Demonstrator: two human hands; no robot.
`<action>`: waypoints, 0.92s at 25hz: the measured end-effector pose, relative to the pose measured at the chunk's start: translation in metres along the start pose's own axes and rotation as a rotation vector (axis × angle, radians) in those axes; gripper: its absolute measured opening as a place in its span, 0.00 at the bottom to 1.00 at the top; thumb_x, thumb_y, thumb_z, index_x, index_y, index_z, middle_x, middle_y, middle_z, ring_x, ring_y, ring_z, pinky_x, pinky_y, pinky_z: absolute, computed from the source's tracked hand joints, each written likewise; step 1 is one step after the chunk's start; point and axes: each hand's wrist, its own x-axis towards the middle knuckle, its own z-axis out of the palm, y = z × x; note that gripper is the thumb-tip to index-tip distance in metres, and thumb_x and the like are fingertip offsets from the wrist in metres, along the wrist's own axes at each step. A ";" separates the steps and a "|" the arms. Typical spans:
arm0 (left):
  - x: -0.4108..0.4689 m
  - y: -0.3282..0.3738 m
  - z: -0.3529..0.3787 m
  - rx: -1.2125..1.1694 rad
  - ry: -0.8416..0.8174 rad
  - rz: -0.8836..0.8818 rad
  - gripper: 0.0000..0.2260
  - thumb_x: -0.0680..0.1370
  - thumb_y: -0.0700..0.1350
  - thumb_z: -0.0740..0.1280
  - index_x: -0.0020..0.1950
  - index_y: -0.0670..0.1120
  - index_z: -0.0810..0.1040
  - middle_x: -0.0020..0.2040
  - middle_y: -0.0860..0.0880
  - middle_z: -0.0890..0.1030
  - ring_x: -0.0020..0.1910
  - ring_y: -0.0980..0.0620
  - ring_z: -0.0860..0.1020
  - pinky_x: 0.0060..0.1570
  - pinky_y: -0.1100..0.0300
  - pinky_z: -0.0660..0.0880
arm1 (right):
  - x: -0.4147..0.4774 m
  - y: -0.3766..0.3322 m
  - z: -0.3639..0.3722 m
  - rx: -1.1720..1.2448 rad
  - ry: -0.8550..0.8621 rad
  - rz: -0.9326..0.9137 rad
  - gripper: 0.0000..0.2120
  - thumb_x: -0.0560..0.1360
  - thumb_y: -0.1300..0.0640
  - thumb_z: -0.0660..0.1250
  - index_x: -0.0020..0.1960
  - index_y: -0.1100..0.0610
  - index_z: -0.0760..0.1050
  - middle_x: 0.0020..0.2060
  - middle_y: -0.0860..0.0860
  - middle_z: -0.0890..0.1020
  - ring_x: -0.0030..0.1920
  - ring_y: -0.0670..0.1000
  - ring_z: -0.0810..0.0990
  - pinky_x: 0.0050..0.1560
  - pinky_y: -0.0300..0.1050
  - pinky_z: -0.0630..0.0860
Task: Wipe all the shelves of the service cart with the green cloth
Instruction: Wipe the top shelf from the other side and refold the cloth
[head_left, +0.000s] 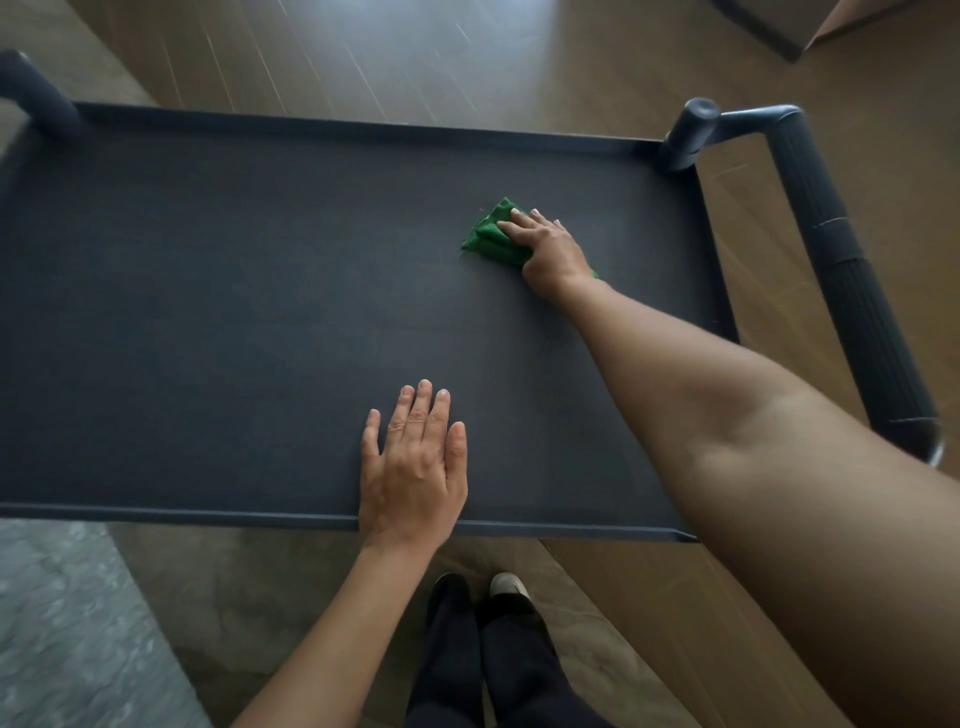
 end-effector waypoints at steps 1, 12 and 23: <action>-0.001 0.000 0.000 0.000 0.003 0.003 0.25 0.82 0.53 0.46 0.69 0.44 0.73 0.71 0.47 0.71 0.72 0.49 0.67 0.71 0.44 0.60 | -0.003 0.000 0.001 -0.004 -0.005 -0.005 0.36 0.69 0.73 0.54 0.74 0.51 0.63 0.76 0.48 0.59 0.76 0.49 0.51 0.74 0.43 0.42; -0.003 -0.003 -0.001 -0.027 -0.046 0.014 0.27 0.82 0.54 0.42 0.71 0.46 0.71 0.73 0.48 0.68 0.74 0.51 0.63 0.73 0.45 0.55 | -0.198 -0.009 0.032 0.106 -0.038 -0.271 0.37 0.65 0.75 0.60 0.71 0.53 0.68 0.72 0.51 0.66 0.74 0.49 0.57 0.72 0.34 0.41; -0.001 -0.006 -0.002 -0.038 -0.083 0.035 0.27 0.81 0.54 0.43 0.73 0.45 0.68 0.74 0.47 0.66 0.75 0.51 0.61 0.73 0.46 0.52 | -0.259 0.012 0.029 0.046 -0.099 -0.377 0.29 0.73 0.70 0.65 0.70 0.51 0.69 0.71 0.48 0.66 0.74 0.45 0.53 0.75 0.42 0.45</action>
